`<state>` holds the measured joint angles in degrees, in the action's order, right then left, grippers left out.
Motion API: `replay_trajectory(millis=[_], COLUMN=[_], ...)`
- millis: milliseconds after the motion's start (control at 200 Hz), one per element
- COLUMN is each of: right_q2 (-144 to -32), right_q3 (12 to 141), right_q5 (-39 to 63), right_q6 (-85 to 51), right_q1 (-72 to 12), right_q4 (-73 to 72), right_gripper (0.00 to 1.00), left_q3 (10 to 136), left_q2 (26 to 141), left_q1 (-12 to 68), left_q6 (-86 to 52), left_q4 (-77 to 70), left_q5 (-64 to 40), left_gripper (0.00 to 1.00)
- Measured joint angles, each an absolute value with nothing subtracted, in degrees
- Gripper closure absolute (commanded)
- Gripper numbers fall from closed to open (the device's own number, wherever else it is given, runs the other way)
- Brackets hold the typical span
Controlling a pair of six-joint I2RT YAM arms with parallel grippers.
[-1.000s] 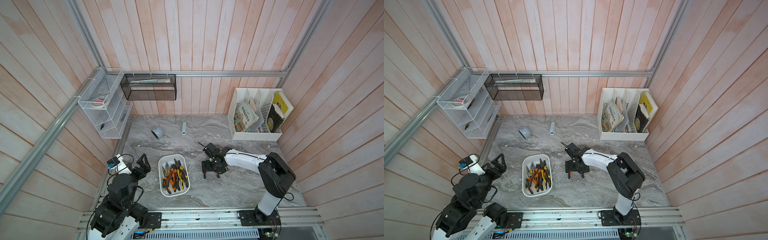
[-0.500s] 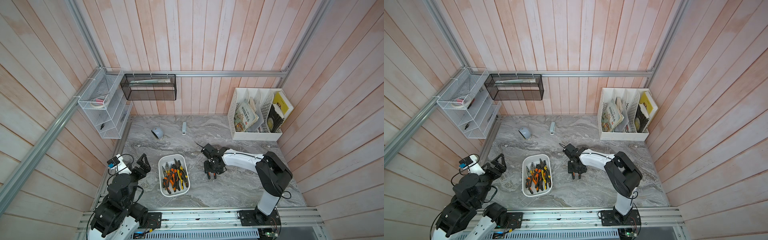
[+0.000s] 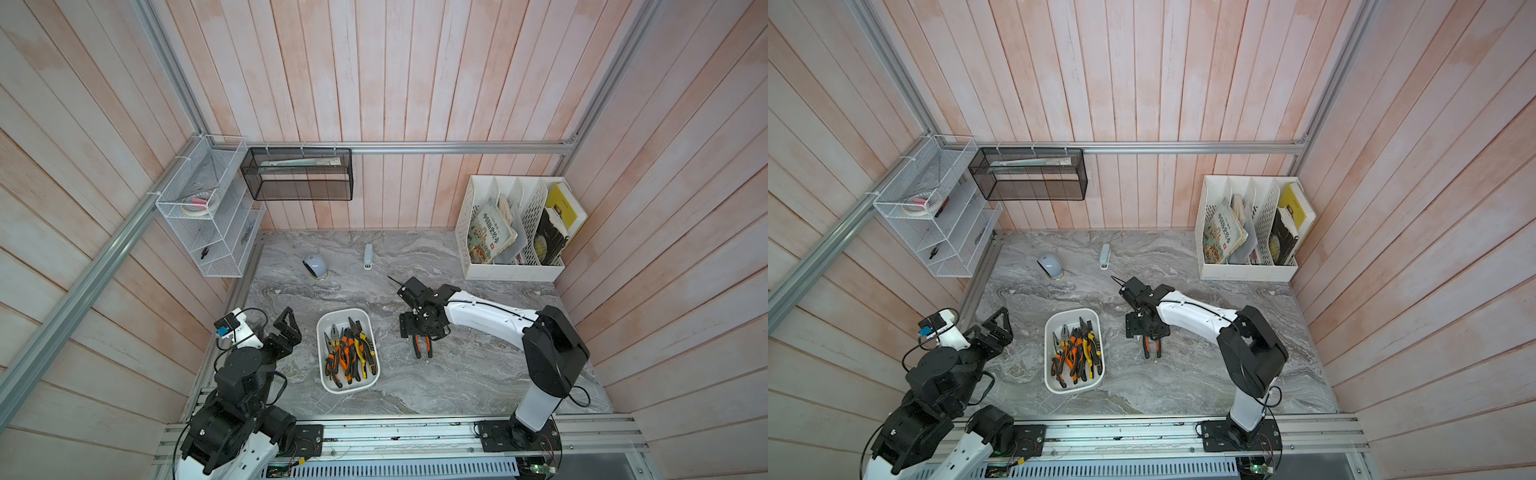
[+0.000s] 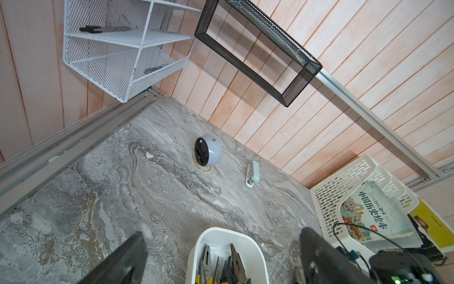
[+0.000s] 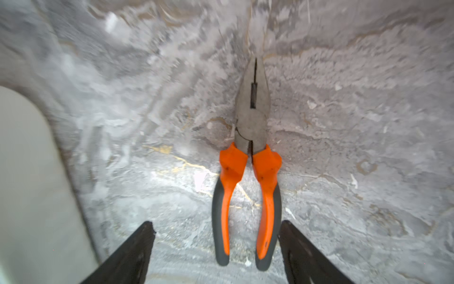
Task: Take the pliers out of the storage box
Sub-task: Place the pliers at the center of the board, then pick up the pliers from the storage box.
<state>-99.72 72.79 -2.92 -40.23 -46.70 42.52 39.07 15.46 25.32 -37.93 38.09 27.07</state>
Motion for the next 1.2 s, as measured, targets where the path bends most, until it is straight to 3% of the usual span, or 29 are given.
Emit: replay_trajectory(millis=[405,715,1195], right_q2=[-100.47,-118.34,-125.29], right_q3=[90.98,105.12,110.80], right_q5=[1.61,5.10,4.86], right_q6=[-36.88,-29.67,-25.15], right_q1=[-54.61,-60.80,-60.82], right_q4=[45.25,50.15,56.18], right_gripper=[0.31,0.31,0.31], left_q3=[39.07,39.07,38.81], left_q2=[15.68,15.40,14.83], left_q1=[25.32,25.43,25.52], left_q6=[-37.93,-37.93,-37.95], left_q4=[38.09,38.09,38.06], left_q5=[27.07,27.07,27.09], left_gripper=[0.00,0.00,0.00])
